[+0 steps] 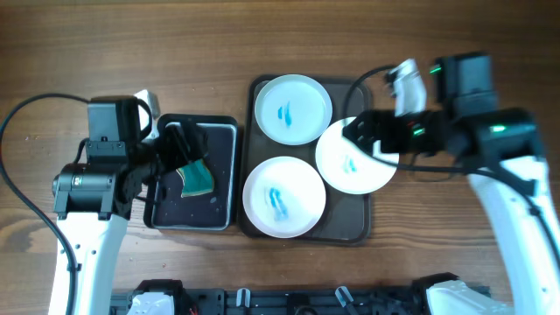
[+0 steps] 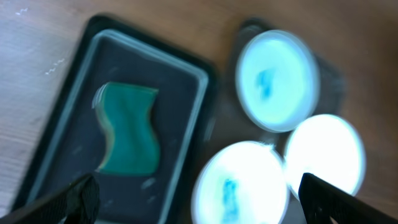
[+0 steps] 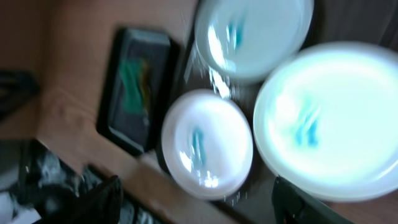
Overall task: Clean dirty plates on tray and stack at the side
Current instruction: 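Lower the left gripper into the basin and grasp the green sponge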
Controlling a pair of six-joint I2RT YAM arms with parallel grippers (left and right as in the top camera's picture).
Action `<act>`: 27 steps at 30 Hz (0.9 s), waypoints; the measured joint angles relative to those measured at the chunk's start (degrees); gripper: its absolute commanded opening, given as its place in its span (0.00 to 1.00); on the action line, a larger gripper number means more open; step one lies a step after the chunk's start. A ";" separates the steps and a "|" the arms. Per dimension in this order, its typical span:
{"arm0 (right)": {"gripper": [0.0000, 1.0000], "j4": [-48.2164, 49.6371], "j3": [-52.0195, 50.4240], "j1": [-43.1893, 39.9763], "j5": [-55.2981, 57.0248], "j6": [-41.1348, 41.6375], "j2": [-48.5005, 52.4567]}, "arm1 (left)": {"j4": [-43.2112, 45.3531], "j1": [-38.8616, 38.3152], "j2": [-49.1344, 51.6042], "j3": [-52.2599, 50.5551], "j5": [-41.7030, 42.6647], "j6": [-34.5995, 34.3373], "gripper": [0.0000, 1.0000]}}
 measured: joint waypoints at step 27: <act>0.73 14.32 -22.69 18.14 12.15 17.05 2.93 | 5.86 -0.04 37.29 -5.11 -4.26 -1.46 0.30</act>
